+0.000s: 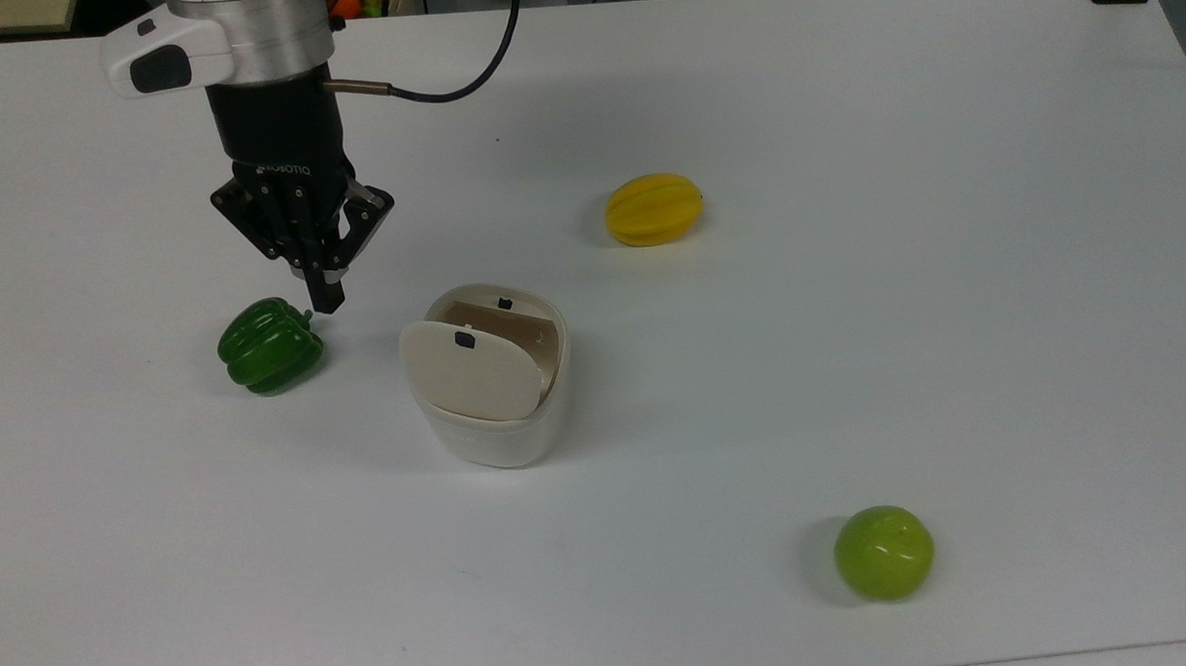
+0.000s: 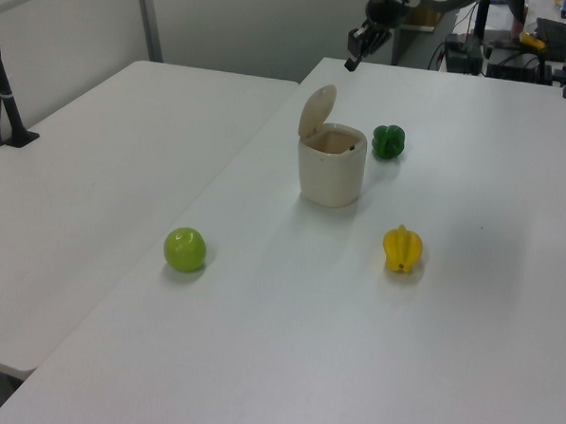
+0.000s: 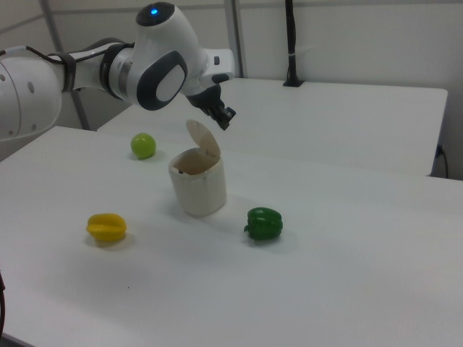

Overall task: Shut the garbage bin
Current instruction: 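Move the gripper toward the bin, passing above the green pepper, then lower the gripper behind the raised lid and push it down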

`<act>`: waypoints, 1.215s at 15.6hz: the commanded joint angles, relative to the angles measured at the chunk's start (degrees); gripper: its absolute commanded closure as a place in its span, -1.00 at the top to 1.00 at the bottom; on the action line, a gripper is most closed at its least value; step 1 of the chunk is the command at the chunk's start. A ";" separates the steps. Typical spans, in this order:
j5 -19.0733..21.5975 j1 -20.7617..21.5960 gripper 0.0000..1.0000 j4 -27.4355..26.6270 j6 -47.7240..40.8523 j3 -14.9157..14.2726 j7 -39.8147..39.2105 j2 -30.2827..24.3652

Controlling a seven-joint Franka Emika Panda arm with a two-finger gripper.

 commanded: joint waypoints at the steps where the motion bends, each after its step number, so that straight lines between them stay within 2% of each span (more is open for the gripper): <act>1: 0.96 0.59 -1.00 -0.08 5.99 -0.24 3.47 0.72; 5: 0.79 2.43 -1.00 0.45 6.53 0.11 3.92 2.04; 10: 0.79 2.96 -1.00 4.48 6.53 0.19 3.39 3.45; 12: 0.09 4.62 -1.00 5.63 6.53 0.11 2.95 4.15; 19: -0.09 7.00 -1.00 5.19 6.27 0.11 1.63 5.65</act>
